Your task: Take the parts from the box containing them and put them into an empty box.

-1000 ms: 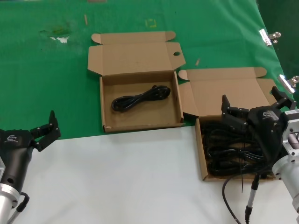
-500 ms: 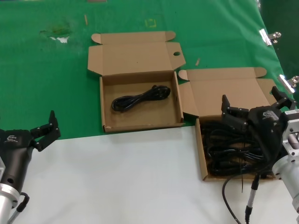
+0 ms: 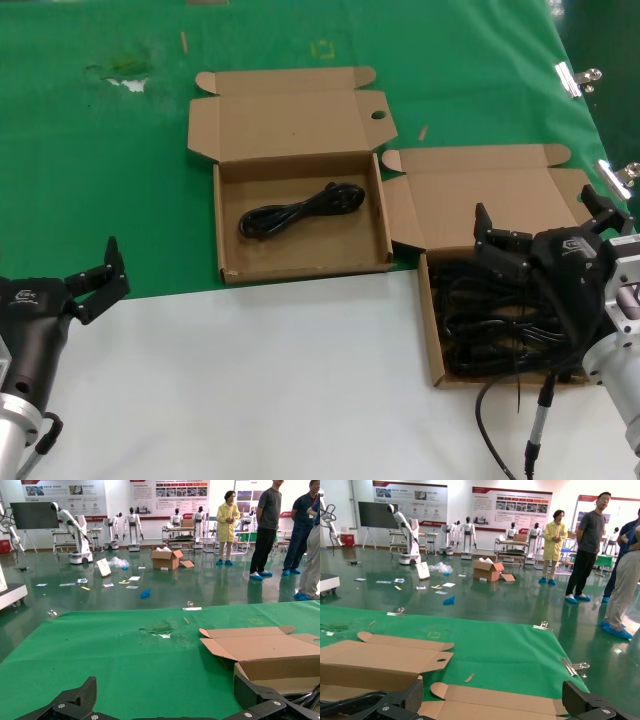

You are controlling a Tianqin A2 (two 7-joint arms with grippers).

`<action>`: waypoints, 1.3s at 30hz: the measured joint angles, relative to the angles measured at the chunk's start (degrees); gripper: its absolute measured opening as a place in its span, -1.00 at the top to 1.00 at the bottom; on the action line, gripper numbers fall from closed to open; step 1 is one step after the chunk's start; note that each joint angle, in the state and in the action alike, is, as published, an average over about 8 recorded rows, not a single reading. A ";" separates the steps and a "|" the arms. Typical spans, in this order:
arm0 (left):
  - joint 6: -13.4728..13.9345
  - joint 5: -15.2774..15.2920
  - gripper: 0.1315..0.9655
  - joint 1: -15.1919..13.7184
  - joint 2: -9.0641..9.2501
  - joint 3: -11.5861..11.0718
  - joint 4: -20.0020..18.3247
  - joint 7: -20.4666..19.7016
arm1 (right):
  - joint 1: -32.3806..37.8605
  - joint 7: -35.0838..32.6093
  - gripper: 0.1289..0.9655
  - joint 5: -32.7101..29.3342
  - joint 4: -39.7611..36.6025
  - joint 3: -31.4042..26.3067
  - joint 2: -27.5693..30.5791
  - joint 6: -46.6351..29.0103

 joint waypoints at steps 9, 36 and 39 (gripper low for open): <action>0.00 0.00 -1.00 0.00 0.00 0.00 0.00 0.00 | 0.00 0.00 -1.00 0.00 0.00 0.00 0.00 0.00; 0.00 0.00 -1.00 0.00 0.00 0.00 0.00 0.00 | 0.00 0.00 -1.00 0.00 0.00 0.00 0.00 0.00; 0.00 0.00 -1.00 0.00 0.00 0.00 0.00 0.00 | 0.00 0.00 -1.00 0.00 0.00 0.00 0.00 0.00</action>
